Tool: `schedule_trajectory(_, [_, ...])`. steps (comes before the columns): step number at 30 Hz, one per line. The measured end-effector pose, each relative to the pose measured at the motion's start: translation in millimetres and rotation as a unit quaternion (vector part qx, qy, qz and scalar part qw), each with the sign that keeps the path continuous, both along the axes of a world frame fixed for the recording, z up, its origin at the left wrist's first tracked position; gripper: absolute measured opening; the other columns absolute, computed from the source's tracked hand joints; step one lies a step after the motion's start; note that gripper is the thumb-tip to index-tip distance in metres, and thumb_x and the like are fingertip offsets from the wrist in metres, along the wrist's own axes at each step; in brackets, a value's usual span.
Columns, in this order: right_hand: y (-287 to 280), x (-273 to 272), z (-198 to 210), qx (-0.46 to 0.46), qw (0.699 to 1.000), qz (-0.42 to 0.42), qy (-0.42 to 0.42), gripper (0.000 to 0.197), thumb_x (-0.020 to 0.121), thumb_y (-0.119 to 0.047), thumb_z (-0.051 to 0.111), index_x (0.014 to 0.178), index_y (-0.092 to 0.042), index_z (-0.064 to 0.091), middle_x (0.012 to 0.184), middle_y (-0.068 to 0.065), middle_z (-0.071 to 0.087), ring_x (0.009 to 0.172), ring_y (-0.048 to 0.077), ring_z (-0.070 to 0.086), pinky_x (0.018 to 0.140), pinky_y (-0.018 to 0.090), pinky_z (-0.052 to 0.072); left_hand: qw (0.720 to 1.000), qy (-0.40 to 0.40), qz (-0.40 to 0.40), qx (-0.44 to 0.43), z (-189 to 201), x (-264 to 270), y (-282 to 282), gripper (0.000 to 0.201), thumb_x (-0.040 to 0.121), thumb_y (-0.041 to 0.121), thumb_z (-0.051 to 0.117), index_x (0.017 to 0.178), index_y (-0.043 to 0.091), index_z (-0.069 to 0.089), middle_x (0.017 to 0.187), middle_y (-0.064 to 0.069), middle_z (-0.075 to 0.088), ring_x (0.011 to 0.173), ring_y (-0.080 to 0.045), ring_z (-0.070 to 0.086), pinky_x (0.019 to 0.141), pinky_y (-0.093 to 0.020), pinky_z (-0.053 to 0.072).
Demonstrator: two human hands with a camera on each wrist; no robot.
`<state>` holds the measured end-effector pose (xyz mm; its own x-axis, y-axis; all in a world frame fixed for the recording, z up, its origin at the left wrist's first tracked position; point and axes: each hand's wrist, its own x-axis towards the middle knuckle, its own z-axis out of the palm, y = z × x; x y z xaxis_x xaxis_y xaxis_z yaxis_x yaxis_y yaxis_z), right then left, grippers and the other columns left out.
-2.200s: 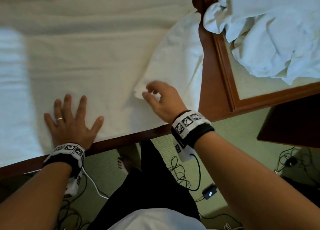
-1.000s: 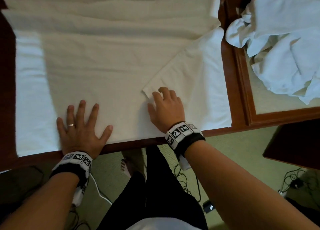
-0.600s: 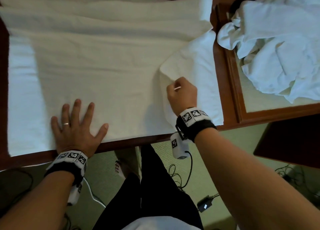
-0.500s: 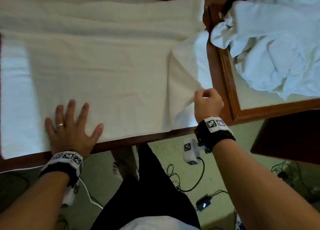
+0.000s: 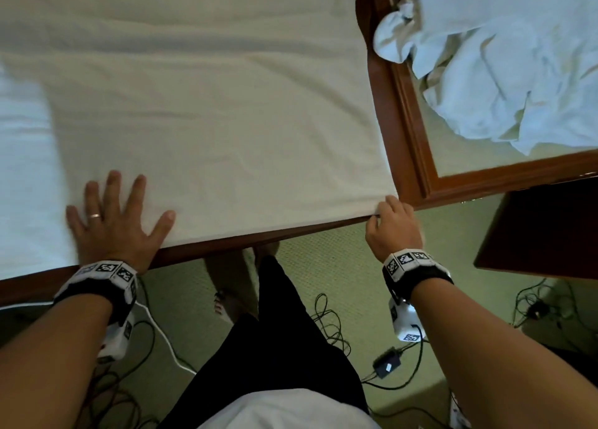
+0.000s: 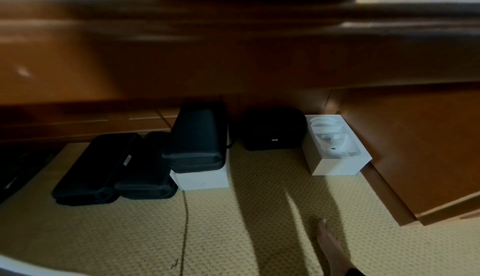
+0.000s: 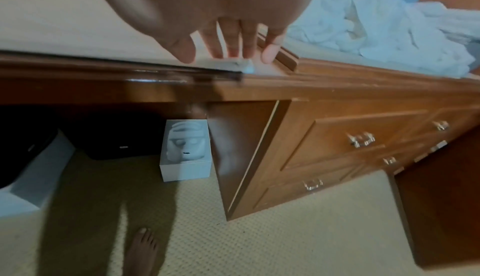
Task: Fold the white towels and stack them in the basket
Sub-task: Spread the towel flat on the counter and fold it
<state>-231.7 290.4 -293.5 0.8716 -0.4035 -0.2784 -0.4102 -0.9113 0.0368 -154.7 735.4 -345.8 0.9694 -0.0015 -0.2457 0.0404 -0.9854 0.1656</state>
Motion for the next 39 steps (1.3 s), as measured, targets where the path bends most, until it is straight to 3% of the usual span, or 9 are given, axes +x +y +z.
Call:
schedule_trajectory(2, [6, 6, 12, -0.056, 0.998, 0.015, -0.019, 0.034, 0.081, -0.028, 0.05, 0.101, -0.005, 0.066, 0.116, 0.013, 0.059, 0.107, 0.035, 0.05, 0.087, 0.044, 0.043, 1.0, 0.029, 0.004, -0.001, 4, 1, 1, 0.091, 0.083, 0.086, 0.012, 0.158, 0.035, 0.013, 0.169, -0.001, 0.001, 0.154, -0.032, 0.0, 0.118, -0.063, 0.004])
schedule_trajectory(5, [24, 18, 16, -0.017, 0.99, 0.136, -0.044, 0.056, 0.077, -0.035, 0.058, 0.128, -0.012, 0.056, 0.135, 0.015, 0.05, 0.121, 0.038, 0.046, 0.093, 0.049, 0.041, 0.999, 0.033, -0.009, -0.018, 11, -4, 0, 0.102, 0.077, 0.091, 0.016, 0.159, 0.031, 0.01, 0.169, -0.002, 0.001, 0.154, -0.033, 0.001, 0.119, -0.063, 0.005])
schedule_trajectory(11, [44, 30, -15, 0.036, 0.961, 0.251, 0.113, 0.107, 0.088, -0.022, 0.064, 0.154, -0.034, -0.019, 0.16, 0.011, -0.029, 0.148, 0.042, -0.019, 0.121, 0.056, 0.008, 0.987, 0.062, -0.136, 0.063, 7, -39, 18, 0.124, 0.064, 0.087, 0.061, 0.159, 0.039, -0.001, 0.169, -0.004, -0.007, 0.152, -0.041, 0.005, 0.114, -0.069, 0.015])
schedule_trajectory(14, [35, 12, -20, 0.011, 0.959, 0.278, 0.058, 0.093, 0.083, -0.004, 0.059, 0.159, -0.028, 0.01, 0.164, 0.019, 0.003, 0.148, 0.048, 0.01, 0.112, 0.058, 0.03, 0.985, 0.016, -0.158, 0.066, 12, -57, 21, 0.116, 0.061, 0.036, 0.093, 0.157, 0.03, 0.029, 0.165, -0.011, 0.023, 0.143, -0.047, 0.029, 0.103, -0.07, 0.03])
schedule_trajectory(18, [17, 4, -9, 0.011, 0.948, 0.319, 0.009, 0.063, 0.075, 0.0, 0.044, 0.135, -0.009, 0.057, 0.145, 0.023, 0.049, 0.124, 0.05, 0.052, 0.088, 0.057, 0.051, 0.981, -0.012, -0.187, 0.047, 24, -77, 22, 0.122, 0.037, 0.002, 0.095, 0.146, 0.02, 0.045, 0.152, -0.015, 0.046, 0.127, -0.047, 0.052, 0.093, -0.064, 0.044])
schedule_trajectory(21, [18, 21, 11, -0.011, 0.956, 0.292, 0.001, 0.046, 0.075, -0.009, 0.033, 0.107, -0.004, 0.066, 0.124, 0.024, 0.061, 0.114, 0.046, 0.058, 0.088, 0.052, 0.049, 0.989, 0.011, -0.131, 0.065, 36, -80, 40, 0.1, 0.036, -0.003, 0.094, 0.13, 0.009, 0.062, 0.139, -0.022, 0.056, 0.12, -0.052, 0.054, 0.093, -0.066, 0.042])
schedule_trajectory(26, [27, 45, 50, -0.057, 0.952, 0.234, 0.186, 0.019, 0.09, -0.019, 0.057, 0.106, -0.015, 0.064, 0.107, 0.008, 0.068, 0.099, 0.03, 0.066, 0.082, 0.035, 0.048, 0.989, 0.119, -0.015, 0.089, 82, -69, 50, 0.025, 0.088, 0.007, 0.061, 0.109, 0.017, 0.071, 0.108, -0.009, 0.069, 0.097, -0.034, 0.065, 0.08, -0.041, 0.053])
schedule_trajectory(31, [20, 54, 67, -0.049, 0.948, 0.191, 0.251, 0.028, 0.09, -0.018, 0.051, 0.114, -0.017, 0.066, 0.116, 0.008, 0.067, 0.103, 0.028, 0.066, 0.086, 0.035, 0.054, 0.953, 0.3, -0.012, 0.032, 98, -48, 64, 0.032, 0.094, 0.001, 0.044, 0.089, 0.02, 0.07, 0.098, -0.007, 0.069, 0.101, -0.031, 0.068, 0.075, -0.028, 0.047])
schedule_trajectory(39, [10, 124, 107, -0.06, 0.976, 0.164, 0.126, 0.021, 0.092, -0.01, 0.047, 0.102, -0.013, 0.064, 0.102, 0.011, 0.066, 0.092, 0.032, 0.066, 0.077, 0.039, 0.055, 0.986, 0.135, 0.099, -0.025, 140, 28, 69, 0.024, 0.095, -0.004, 0.049, 0.077, 0.006, 0.062, 0.077, -0.016, 0.063, 0.07, -0.03, 0.063, 0.063, -0.039, 0.058])
